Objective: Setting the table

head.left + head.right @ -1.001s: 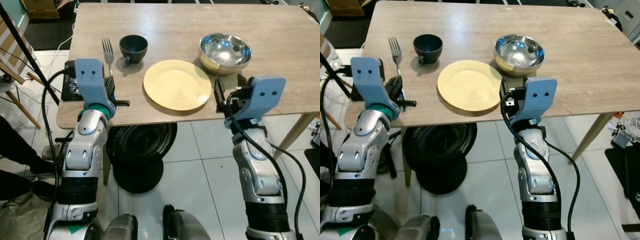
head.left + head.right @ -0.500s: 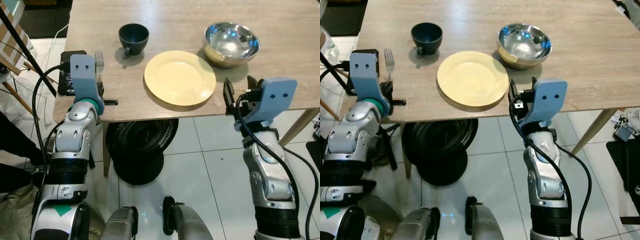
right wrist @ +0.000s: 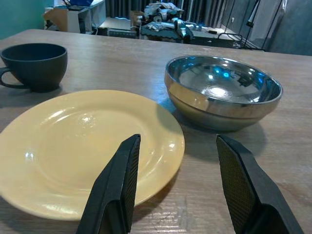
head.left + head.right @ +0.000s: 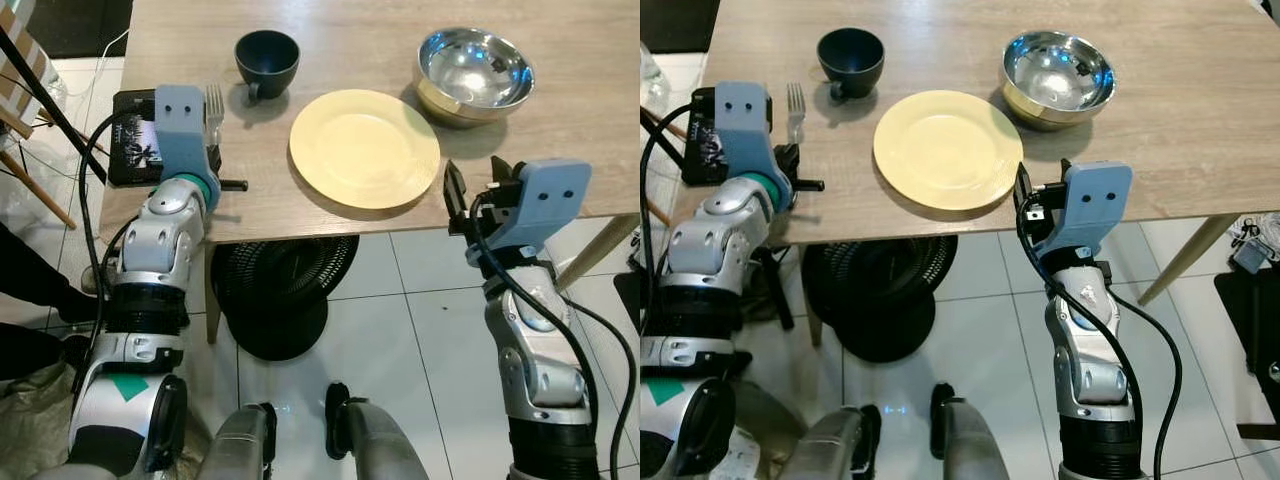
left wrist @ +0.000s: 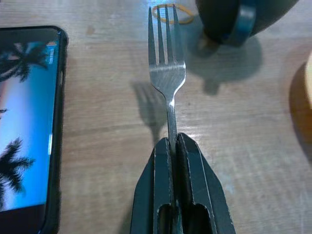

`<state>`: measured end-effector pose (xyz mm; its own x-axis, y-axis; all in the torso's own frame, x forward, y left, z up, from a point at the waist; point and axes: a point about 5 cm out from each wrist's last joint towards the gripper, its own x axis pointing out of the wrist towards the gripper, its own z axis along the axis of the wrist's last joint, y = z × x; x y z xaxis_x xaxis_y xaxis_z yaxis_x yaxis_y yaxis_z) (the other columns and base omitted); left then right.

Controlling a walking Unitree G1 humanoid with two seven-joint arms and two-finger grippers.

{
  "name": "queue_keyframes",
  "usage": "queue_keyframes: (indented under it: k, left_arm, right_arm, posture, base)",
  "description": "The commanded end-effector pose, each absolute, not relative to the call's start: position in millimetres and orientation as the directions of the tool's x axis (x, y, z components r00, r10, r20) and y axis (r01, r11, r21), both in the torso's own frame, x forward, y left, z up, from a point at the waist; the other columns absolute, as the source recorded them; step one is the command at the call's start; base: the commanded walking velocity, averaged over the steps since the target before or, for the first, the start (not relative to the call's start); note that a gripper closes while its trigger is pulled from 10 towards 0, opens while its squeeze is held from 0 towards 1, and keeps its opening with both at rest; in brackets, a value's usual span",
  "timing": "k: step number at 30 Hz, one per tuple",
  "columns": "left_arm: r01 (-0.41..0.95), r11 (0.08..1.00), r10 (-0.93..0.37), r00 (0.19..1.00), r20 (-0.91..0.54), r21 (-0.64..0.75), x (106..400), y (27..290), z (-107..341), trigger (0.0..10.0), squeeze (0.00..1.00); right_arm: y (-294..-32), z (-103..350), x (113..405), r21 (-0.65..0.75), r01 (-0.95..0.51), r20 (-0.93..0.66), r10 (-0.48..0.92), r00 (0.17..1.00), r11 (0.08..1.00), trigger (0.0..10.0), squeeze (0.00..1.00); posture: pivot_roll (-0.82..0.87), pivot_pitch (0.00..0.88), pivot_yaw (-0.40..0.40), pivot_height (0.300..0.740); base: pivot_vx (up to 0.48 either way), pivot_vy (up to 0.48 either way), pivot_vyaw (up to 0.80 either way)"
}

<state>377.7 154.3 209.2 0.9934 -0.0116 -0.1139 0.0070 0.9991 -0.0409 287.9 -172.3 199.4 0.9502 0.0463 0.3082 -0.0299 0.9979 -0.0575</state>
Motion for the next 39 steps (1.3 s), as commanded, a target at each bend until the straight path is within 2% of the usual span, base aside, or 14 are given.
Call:
queue_keyframes:
  k: [1, 5, 12, 23, 25, 27, 28, 29, 31, 33, 34, 36, 37, 39]
  left_arm:
    - [0.009, 0.998, -0.018, 0.992, -0.121, -0.068, 379, 150, 205, 10.0, 0.00]
    - [-0.017, 0.987, 0.000, 0.995, -0.104, -0.160, 382, 139, 204, 10.0, 0.00]
    - [0.018, 0.961, -0.050, 0.993, -0.110, -0.278, 382, 112, 207, 10.0, 0.00]
    - [0.007, 0.957, -0.054, 0.987, -0.153, -0.289, 368, 100, 202, 10.0, 0.00]
    - [-0.012, 0.968, -0.035, 0.983, -0.180, -0.250, 356, 106, 196, 10.0, 0.00]
    - [-0.012, 0.968, -0.035, 0.983, -0.180, -0.250, 356, 106, 196, 10.0, 0.00]
    - [-0.017, 0.972, -0.030, 0.981, -0.193, -0.235, 352, 109, 194, 10.0, 0.00]
    - [-0.017, 0.972, -0.030, 0.981, -0.193, -0.235, 352, 109, 194, 10.0, 0.00]
    - [-0.017, 0.972, -0.039, 0.973, -0.228, -0.236, 348, 110, 185, 10.0, 0.00]
    - [-0.017, 0.972, -0.039, 0.973, -0.228, -0.236, 348, 110, 185, 10.0, 0.00]
    - [-0.020, 0.971, -0.037, 0.971, -0.236, -0.238, 350, 110, 183, 10.0, 0.00]
    - [-0.020, 0.971, -0.037, 0.971, -0.236, -0.238, 350, 110, 183, 10.0, 0.00]
    - [-0.020, 0.971, -0.036, 0.973, -0.227, -0.238, 355, 110, 185, 10.0, 0.00]
    - [-0.020, 0.971, -0.036, 0.973, -0.227, -0.238, 355, 110, 185, 10.0, 0.00]
  right_arm:
    - [-174, 196, 285, -0.046, -0.021, 0.292, 0.034, 0.956, 0.999, 10.0, 0.00]
    - [-170, 195, 285, -0.040, -0.032, 0.288, 0.042, 0.957, 0.999, 10.0, 0.00]
    - [-169, 195, 284, -0.042, -0.039, 0.284, 0.050, 0.957, 0.998, 10.0, 0.00]
    - [-168, 198, 285, -0.048, -0.047, 0.291, 0.059, 0.955, 0.998, 10.0, 0.00]
    - [-174, 218, 280, -0.105, -0.152, 0.290, 0.177, 0.940, 0.983, 10.0, 0.00]
    - [-174, 218, 280, -0.105, -0.152, 0.290, 0.177, 0.940, 0.983, 10.0, 0.00]
    - [-176, 229, 276, -0.129, -0.211, 0.287, 0.240, 0.927, 0.969, 10.0, 0.00]
    - [-176, 229, 276, -0.129, -0.211, 0.287, 0.240, 0.927, 0.969, 10.0, 0.00]
    - [-184, 256, 270, -0.180, -0.323, 0.310, 0.365, 0.878, 0.929, 10.0, 0.00]
    - [-184, 256, 270, -0.180, -0.323, 0.310, 0.365, 0.878, 0.929, 10.0, 0.00]
    - [-185, 262, 270, -0.207, -0.379, 0.309, 0.428, 0.850, 0.902, 10.0, 0.00]
    - [-185, 262, 270, -0.207, -0.379, 0.309, 0.428, 0.850, 0.902, 10.0, 0.00]
    - [-182, 265, 269, -0.225, -0.448, 0.289, 0.499, 0.817, 0.865, 10.0, 0.00]
    - [-182, 265, 269, -0.225, -0.448, 0.289, 0.499, 0.817, 0.865, 10.0, 0.00]
  posture:
    - [0.00, 0.225, 0.017, 0.740]
    - [-0.02, 0.221, 0.012, 0.740]
    - [-0.01, 0.210, 0.013, 0.740]
    - [0.00, 0.200, 0.025, 0.740]
    - [0.01, 0.194, 0.025, 0.740]
    - [0.01, 0.194, 0.025, 0.740]
    - [0.00, 0.194, 0.025, 0.740]
    - [0.00, 0.194, 0.025, 0.740]
    - [-0.01, 0.182, 0.019, 0.740]
    - [-0.01, 0.182, 0.019, 0.740]
    - [-0.01, 0.176, 0.019, 0.740]
    - [-0.01, 0.176, 0.019, 0.740]
    - [-0.01, 0.169, 0.019, 0.740]
    - [-0.01, 0.169, 0.019, 0.740]
  base:
    - [0.000, 0.000, 0.00]
    - [0.000, 0.000, 0.00]
    - [0.000, 0.000, 0.00]
    - [0.000, 0.000, 0.00]
    - [0.000, 0.000, 0.00]
    - [0.000, 0.000, 0.00]
    - [0.000, 0.000, 0.00]
    - [0.000, 0.000, 0.00]
    - [0.000, 0.000, 0.00]
    - [0.000, 0.000, 0.00]
    - [0.000, 0.000, 0.00]
    - [0.000, 0.000, 0.00]
    - [0.000, 0.000, 0.00]
    - [0.000, 0.000, 0.00]
